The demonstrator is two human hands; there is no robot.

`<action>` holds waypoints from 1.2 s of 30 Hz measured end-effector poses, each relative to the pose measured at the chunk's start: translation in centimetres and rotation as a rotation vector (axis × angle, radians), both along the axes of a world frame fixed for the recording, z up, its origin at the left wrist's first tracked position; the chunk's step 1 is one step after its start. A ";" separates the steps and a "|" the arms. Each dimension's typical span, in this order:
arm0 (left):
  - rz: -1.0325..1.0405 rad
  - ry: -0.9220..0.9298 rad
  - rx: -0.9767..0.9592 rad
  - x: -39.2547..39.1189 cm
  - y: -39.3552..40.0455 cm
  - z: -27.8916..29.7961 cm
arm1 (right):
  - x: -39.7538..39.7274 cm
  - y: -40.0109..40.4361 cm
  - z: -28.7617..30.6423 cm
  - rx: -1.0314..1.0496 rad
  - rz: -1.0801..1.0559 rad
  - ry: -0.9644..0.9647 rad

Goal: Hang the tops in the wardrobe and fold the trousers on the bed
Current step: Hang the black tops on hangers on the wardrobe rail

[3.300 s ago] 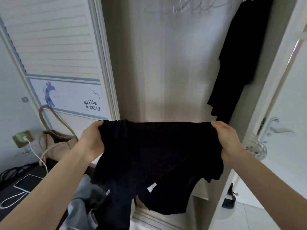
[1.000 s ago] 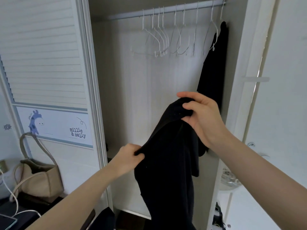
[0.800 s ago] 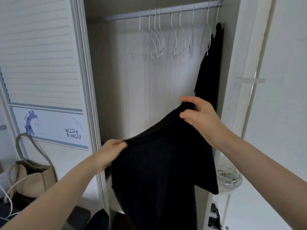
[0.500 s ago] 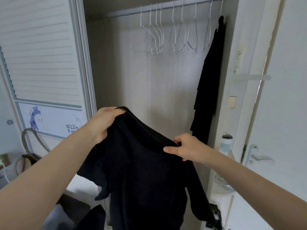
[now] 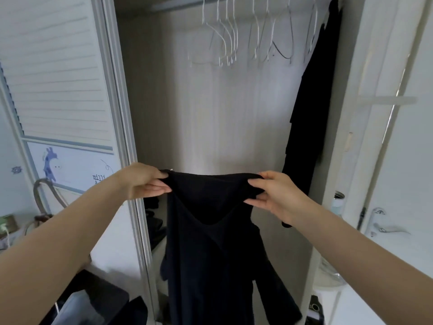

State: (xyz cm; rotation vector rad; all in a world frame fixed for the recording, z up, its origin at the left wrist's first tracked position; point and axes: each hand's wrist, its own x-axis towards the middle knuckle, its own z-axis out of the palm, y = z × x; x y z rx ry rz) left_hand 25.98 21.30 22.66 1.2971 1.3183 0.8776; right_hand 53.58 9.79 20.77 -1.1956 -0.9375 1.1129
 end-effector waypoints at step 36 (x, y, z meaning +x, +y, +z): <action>-0.557 -0.424 0.142 12.8 25.5 11.9 | 3.3 16.1 14.1 0.223 -0.793 -1.281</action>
